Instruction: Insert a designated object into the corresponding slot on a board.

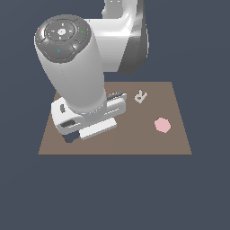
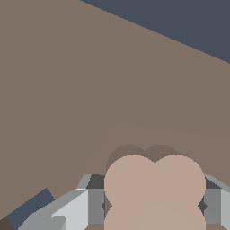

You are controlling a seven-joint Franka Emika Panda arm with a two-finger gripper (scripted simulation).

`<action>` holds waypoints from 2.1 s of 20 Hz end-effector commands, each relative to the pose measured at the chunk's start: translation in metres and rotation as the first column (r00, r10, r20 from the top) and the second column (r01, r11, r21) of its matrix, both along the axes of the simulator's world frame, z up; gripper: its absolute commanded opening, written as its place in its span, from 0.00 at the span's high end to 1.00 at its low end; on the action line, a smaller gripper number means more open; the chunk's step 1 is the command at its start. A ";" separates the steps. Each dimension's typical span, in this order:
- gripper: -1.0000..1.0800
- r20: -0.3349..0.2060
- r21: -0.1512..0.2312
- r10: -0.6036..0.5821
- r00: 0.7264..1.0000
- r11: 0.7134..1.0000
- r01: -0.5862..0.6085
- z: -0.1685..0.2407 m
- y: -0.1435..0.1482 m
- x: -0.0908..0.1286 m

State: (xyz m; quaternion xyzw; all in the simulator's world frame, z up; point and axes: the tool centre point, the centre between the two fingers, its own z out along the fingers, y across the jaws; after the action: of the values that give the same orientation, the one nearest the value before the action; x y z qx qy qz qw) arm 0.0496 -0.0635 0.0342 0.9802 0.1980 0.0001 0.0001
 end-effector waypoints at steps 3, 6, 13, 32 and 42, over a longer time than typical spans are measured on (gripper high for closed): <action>1.00 0.001 0.000 0.170 0.985 0.985 -0.170 0.001 -0.009 -0.005; 1.00 0.001 -0.001 0.279 0.960 0.960 -0.279 0.001 -0.015 -0.007; 1.00 0.001 -0.001 0.515 0.857 0.857 -0.515 0.002 -0.030 -0.010; 1.00 -0.001 -0.002 0.944 0.330 0.330 -0.944 0.005 -0.070 0.003; 1.00 -0.002 -0.002 1.000 0.011 0.011 -1.000 0.006 -0.083 0.018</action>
State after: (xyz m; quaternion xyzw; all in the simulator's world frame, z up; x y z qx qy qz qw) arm 0.0650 -0.1451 0.0394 0.5767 0.8170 -0.0004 0.0010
